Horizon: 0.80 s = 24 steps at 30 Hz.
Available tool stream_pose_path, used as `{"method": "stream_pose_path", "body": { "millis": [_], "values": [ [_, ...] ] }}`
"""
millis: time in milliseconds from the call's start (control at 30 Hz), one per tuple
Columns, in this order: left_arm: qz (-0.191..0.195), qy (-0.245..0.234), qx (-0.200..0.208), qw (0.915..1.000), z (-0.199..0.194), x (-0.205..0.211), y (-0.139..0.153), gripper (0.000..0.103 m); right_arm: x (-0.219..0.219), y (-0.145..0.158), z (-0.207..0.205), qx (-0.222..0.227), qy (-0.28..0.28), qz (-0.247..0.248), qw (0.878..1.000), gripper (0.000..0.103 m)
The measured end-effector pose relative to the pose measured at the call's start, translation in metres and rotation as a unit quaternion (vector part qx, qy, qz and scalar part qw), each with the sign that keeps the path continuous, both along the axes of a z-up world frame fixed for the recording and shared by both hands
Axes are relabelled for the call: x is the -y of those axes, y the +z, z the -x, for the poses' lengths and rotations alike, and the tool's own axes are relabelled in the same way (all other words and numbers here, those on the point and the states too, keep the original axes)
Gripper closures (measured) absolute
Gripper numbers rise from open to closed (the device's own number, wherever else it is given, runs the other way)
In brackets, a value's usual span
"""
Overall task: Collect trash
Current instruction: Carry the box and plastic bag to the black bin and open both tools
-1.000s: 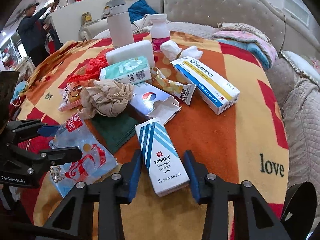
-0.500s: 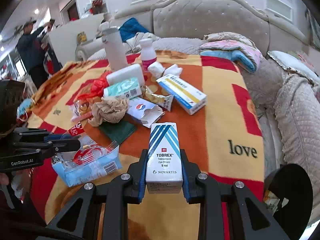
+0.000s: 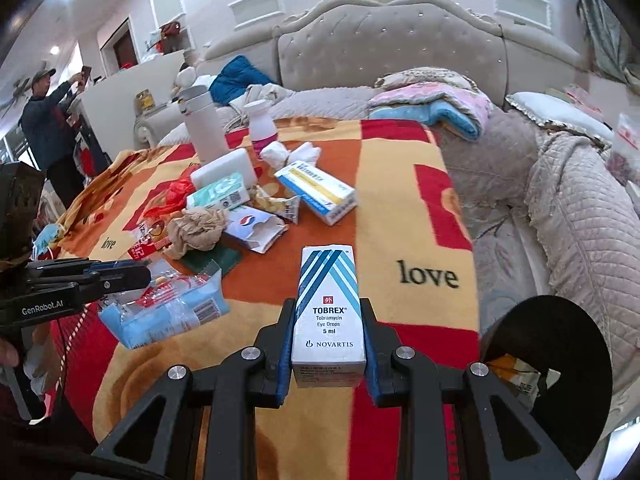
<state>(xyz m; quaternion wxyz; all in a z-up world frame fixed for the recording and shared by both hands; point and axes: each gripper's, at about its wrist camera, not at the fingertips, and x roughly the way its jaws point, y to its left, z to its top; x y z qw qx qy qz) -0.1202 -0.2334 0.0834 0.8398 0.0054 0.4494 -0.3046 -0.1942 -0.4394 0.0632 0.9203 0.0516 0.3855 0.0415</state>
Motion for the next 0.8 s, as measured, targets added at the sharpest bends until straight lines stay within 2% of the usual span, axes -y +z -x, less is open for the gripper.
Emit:
{"method": "stream_pose_path", "body": {
  "millis": [433, 800],
  "values": [
    [0.003, -0.039, 0.017, 0.9991, 0.004, 0.044, 0.015, 0.089, 0.048, 0.006, 0.025, 0.0, -0.057, 0.008, 0.998, 0.076],
    [0.013, -0.081, 0.005, 0.9966, 0.003, 0.104, 0.02, 0.089, 0.099, 0.007, 0.051, 0.001, -0.119, 0.005, 0.993, 0.076]
  ]
}}
